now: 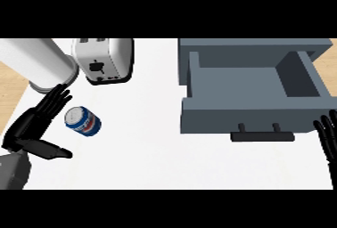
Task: Pick up the can, place it into the drawer and close the drawer
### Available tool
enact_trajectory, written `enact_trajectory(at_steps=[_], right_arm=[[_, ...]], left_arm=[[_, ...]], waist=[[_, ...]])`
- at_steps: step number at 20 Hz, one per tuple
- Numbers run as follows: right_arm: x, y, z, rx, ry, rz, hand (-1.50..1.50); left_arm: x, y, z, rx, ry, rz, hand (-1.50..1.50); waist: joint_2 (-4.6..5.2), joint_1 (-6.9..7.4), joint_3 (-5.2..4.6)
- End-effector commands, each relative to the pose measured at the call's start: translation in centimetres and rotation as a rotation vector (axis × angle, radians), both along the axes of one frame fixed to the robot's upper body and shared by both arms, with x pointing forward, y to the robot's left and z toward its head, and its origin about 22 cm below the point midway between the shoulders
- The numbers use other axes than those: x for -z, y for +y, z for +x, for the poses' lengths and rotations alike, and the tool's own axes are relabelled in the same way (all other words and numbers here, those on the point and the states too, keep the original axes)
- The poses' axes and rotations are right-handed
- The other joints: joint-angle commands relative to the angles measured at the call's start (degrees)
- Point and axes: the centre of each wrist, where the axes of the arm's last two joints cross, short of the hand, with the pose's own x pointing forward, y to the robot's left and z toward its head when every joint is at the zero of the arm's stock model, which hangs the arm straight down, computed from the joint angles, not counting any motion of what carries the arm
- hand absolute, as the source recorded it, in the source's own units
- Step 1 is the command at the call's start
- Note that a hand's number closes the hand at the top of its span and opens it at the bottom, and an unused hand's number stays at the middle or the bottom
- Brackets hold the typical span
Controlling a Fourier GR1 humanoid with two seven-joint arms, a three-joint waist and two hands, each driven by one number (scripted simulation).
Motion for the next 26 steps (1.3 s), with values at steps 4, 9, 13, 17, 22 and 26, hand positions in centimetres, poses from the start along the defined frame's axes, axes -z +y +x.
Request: enact_trajectory(at_steps=[4, 9, 13, 17, 22, 26], right_arm=[[-1.6, 0.2, 1.1, 0.007, -0.012, -0.015, -1.5], [-1.2, -0.9, 0.6, 0.004, -0.001, 0.005, -1.5], [0.0, 1.0, -1.1, 0.009, -0.024, -0.003, -1.5], [-0.9, 1.2, 1.1, 0.01, -0.019, -0.001, -1.5], [-0.5, 1.5, 1.2, -0.015, -0.033, -0.008, -1.5], [-2.8, 0.7, 1.1, -0.006, -0.024, -0.004, -1.5]], left_arm=[[1.8, 0.7, 0.4, -0.002, 0.041, 0.013, -1.5], [4.9, 1.0, 0.2, -0.012, 0.043, 0.032, -1.5], [5.4, 3.9, -0.3, -0.01, 0.048, 0.016, -1.5], [7.2, 2.5, -1.0, -0.029, 0.066, 0.013, -1.5], [7.0, 3.5, 0.5, -0.062, 0.072, 0.012, -1.5], [4.5, 3.3, 3.1, -0.061, 0.096, 0.024, -1.5]], waist=[[-0.04, 0.15, 0.01], [0.04, -0.18, -0.01], [0.11, -0.5, -0.04], [0.06, -0.03, -0.02], [0.42, -0.97, -0.12], [0.24, -0.68, -0.08]])
